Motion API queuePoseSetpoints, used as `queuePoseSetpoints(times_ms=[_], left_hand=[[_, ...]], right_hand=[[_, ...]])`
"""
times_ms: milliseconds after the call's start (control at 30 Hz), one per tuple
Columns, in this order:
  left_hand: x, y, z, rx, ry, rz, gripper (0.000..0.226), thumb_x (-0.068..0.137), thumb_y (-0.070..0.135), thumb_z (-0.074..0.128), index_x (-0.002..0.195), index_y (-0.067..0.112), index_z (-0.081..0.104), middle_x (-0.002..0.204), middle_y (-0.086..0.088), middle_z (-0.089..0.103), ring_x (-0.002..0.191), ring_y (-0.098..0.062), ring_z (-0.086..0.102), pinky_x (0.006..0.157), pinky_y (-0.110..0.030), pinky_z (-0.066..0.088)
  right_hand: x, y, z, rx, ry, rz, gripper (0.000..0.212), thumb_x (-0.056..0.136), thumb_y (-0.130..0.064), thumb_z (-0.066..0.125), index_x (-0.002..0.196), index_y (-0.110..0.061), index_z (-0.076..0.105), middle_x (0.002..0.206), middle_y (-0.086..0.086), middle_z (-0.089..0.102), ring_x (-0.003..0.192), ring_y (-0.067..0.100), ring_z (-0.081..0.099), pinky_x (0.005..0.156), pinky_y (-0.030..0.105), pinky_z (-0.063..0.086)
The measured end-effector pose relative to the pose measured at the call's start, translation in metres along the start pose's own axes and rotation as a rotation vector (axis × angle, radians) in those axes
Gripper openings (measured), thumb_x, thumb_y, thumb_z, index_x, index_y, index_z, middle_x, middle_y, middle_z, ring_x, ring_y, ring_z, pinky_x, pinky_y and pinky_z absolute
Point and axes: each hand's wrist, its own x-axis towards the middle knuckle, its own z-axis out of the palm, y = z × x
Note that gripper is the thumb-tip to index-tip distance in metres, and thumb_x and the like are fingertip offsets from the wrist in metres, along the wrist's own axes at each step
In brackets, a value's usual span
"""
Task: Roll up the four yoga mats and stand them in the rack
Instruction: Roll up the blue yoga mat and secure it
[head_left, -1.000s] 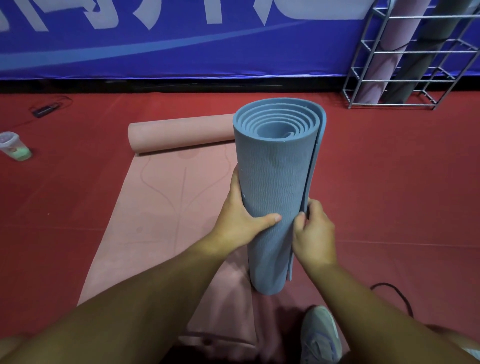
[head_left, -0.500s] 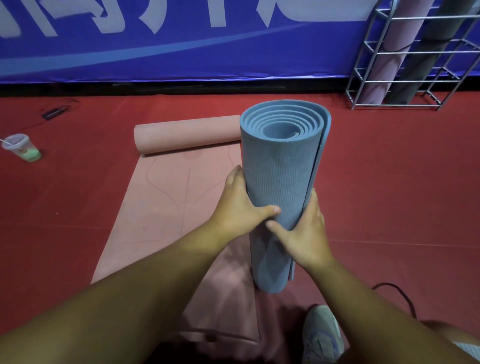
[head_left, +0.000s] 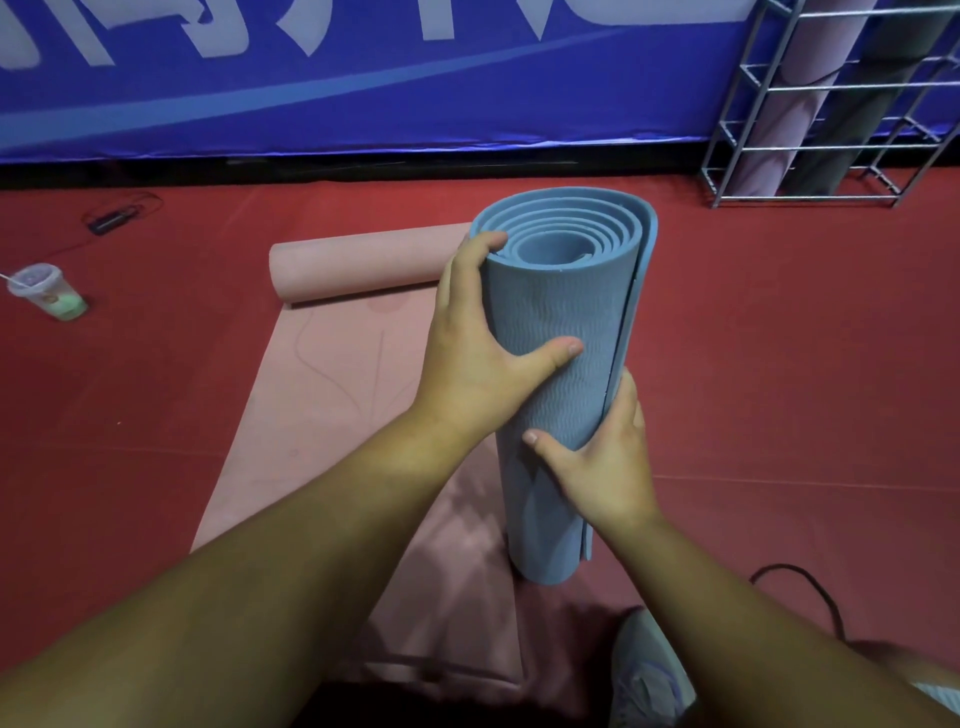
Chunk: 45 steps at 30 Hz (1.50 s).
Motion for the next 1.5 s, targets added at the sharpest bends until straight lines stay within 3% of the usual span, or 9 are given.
queuePoseSetpoints(times_ms=[167,333,500,667,900,1067,1133,1333,1500], left_hand=[[-0.001,-0.006,0.006,-0.02,-0.003,-0.02,0.099,0.062,0.04,0.091,0.143,0.037,0.035,0.144,0.011,0.045,0.132,-0.013,0.048,0.104,-0.043,0.05],[0.0,-0.007,0.003,0.023,-0.017,-0.038,0.098,0.059,0.041,0.092,0.14,0.038,0.038,0.141,0.012,0.044,0.129,-0.01,0.048,0.103,-0.041,0.05],[0.018,0.008,-0.007,0.198,-0.032,0.08,0.09,0.06,0.04,0.093,0.134,0.017,0.048,0.158,-0.009,0.029,0.146,-0.019,0.03,0.119,-0.035,0.033],[0.02,0.011,-0.009,0.231,-0.106,0.199,0.092,0.066,0.035,0.089,0.148,0.026,0.048,0.154,-0.011,0.036,0.144,-0.019,0.034,0.119,-0.023,0.028],[0.014,0.02,0.006,0.182,-0.057,0.211,0.051,0.079,0.038,0.075,0.129,0.027,0.067,0.153,-0.013,0.04,0.144,-0.021,0.038,0.115,-0.042,0.038],[0.012,0.021,0.011,0.142,-0.028,0.178,0.045,0.086,0.033,0.072,0.13,0.027,0.067,0.152,-0.009,0.042,0.144,-0.016,0.038,0.116,-0.03,0.036],[0.007,0.018,0.011,0.126,-0.012,0.163,0.046,0.086,0.037,0.069,0.13,0.026,0.067,0.152,-0.008,0.042,0.144,-0.014,0.037,0.116,-0.027,0.035],[0.002,0.014,0.01,0.135,-0.03,0.162,0.05,0.083,0.038,0.067,0.132,0.025,0.065,0.152,-0.01,0.041,0.145,-0.016,0.038,0.114,-0.037,0.04],[0.004,0.021,0.008,0.176,-0.049,0.199,0.051,0.078,0.039,0.071,0.128,0.026,0.066,0.143,-0.006,0.047,0.136,-0.019,0.046,0.108,-0.047,0.044]], right_hand=[[0.002,0.005,0.003,-0.009,0.002,-0.001,0.122,0.057,-0.063,0.076,0.153,-0.016,0.019,0.15,0.006,0.037,0.139,0.025,0.037,0.113,0.05,0.038],[0.004,0.009,0.004,-0.018,-0.014,0.0,0.12,0.064,-0.047,0.087,0.155,-0.014,0.017,0.154,0.006,0.032,0.142,0.025,0.033,0.116,0.049,0.034],[0.015,-0.005,0.003,-0.044,0.016,-0.028,0.117,0.061,-0.045,0.09,0.152,-0.008,0.027,0.15,0.01,0.034,0.141,0.024,0.033,0.116,0.046,0.034],[0.024,-0.04,-0.008,0.048,0.087,-0.126,0.127,0.066,-0.042,0.089,0.16,-0.015,0.008,0.164,0.01,0.015,0.151,0.02,0.017,0.119,0.027,0.022],[0.045,-0.083,-0.044,0.049,0.216,-0.401,0.129,0.064,-0.035,0.09,0.16,-0.028,0.004,0.16,0.016,0.023,0.148,0.022,0.029,0.11,0.008,0.028],[0.048,-0.086,-0.046,0.029,0.2,-0.46,0.101,0.061,-0.048,0.084,0.149,-0.026,0.039,0.159,0.015,0.023,0.147,0.019,0.029,0.116,0.021,0.029],[0.044,-0.084,-0.039,0.045,0.214,-0.454,0.094,0.06,-0.051,0.083,0.142,-0.023,0.045,0.156,0.014,0.029,0.141,0.022,0.037,0.115,0.035,0.036],[0.04,-0.077,-0.034,0.001,0.259,-0.455,0.09,0.06,-0.053,0.083,0.137,-0.028,0.042,0.152,0.013,0.035,0.13,0.025,0.045,0.106,0.045,0.041],[0.039,-0.082,-0.039,0.02,0.249,-0.455,0.113,0.062,-0.051,0.083,0.154,-0.028,0.022,0.155,0.012,0.028,0.142,0.025,0.036,0.112,0.051,0.038]])
